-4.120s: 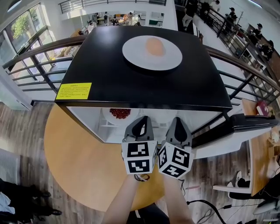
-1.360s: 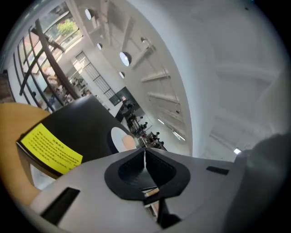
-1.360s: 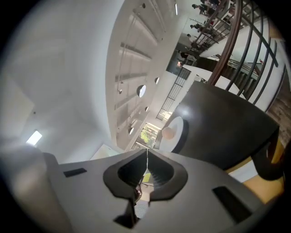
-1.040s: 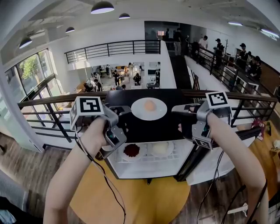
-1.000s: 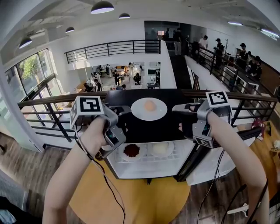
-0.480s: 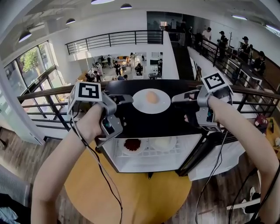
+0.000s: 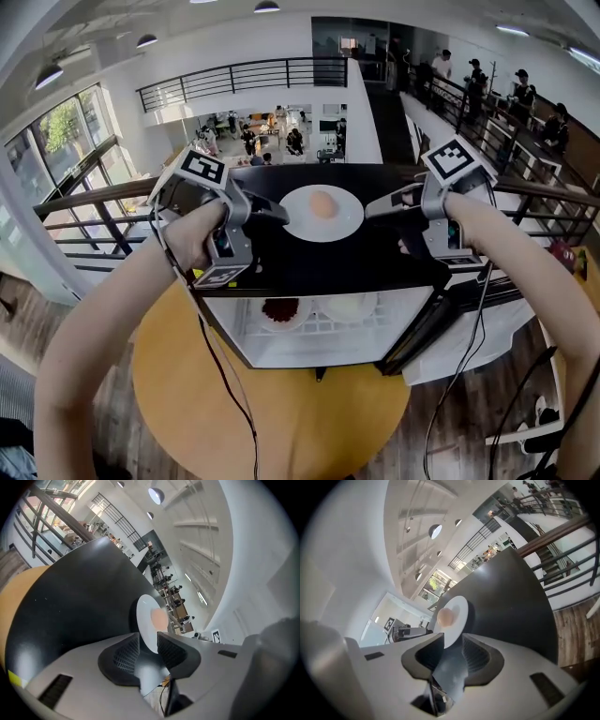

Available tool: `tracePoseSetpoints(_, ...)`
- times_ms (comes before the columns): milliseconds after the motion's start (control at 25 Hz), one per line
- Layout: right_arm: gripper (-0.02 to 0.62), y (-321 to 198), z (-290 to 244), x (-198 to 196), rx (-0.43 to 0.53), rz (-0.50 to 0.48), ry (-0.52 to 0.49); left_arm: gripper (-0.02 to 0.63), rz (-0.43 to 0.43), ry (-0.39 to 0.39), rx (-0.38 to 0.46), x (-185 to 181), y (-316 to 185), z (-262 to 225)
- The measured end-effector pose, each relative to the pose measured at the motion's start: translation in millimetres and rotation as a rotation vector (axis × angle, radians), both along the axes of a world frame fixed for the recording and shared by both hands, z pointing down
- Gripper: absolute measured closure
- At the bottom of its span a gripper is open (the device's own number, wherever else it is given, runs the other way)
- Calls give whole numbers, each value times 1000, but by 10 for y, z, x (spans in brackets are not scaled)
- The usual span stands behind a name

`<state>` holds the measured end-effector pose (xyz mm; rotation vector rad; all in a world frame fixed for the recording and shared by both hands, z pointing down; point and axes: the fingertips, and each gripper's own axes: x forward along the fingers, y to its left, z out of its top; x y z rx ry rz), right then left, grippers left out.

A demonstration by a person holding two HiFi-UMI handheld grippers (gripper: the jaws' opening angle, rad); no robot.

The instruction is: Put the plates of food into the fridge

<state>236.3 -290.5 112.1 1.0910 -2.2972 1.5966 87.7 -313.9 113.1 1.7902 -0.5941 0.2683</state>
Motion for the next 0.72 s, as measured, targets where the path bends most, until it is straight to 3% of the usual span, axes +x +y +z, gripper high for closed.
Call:
tracePoseSetpoints(200,488,-64,126,61,-43,-57,125,508,20,-59,-45,34,-52,97)
tracePoseSetpoints(720,489,-237,172,86,-111,-131,120,509,40,-44,-65,144,-139,77)
